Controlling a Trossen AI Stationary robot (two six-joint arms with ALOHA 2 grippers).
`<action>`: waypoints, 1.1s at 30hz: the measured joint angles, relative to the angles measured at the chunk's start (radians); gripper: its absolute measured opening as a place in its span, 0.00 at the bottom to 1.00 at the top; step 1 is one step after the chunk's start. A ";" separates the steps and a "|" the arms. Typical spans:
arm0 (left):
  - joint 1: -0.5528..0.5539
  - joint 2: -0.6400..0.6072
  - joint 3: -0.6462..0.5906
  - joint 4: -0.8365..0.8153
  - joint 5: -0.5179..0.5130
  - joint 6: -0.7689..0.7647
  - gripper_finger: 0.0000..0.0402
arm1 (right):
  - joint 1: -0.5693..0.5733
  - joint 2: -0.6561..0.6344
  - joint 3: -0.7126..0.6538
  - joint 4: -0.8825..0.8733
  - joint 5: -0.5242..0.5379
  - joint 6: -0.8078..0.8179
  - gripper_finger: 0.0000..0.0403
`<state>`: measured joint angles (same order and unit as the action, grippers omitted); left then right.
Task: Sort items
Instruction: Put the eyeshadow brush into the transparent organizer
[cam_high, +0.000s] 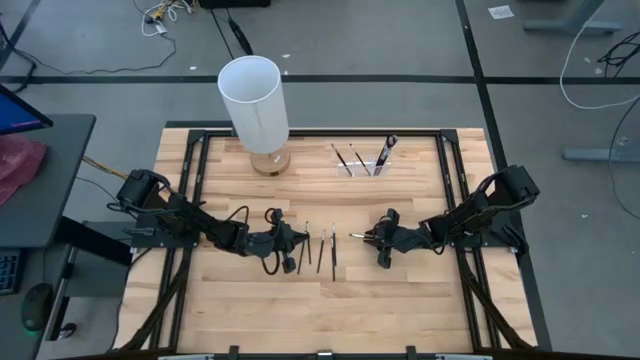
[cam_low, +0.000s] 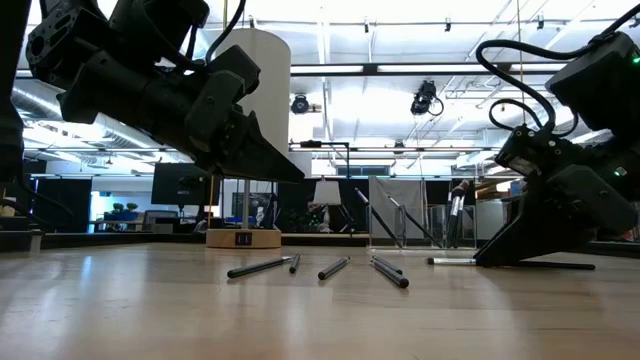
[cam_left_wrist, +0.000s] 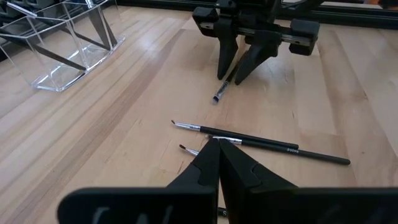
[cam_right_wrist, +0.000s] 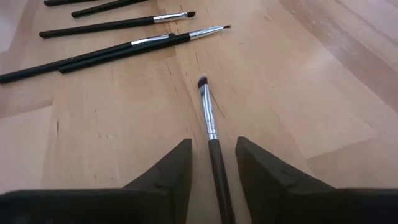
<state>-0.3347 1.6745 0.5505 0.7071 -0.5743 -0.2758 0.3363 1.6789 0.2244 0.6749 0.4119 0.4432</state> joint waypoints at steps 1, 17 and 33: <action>0.000 0.000 0.000 0.000 0.002 0.000 0.02 | 0.000 0.006 -0.001 0.008 0.003 0.002 0.30; -0.002 0.000 0.000 -0.002 0.029 0.002 0.02 | 0.000 0.018 -0.039 0.078 0.000 0.065 0.15; -0.023 0.000 0.000 -0.001 0.030 0.026 0.02 | 0.003 0.046 -0.045 0.130 0.032 0.083 0.02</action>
<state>-0.3580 1.6749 0.5503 0.7059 -0.5442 -0.2497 0.3393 1.7244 0.1791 0.8047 0.4438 0.5258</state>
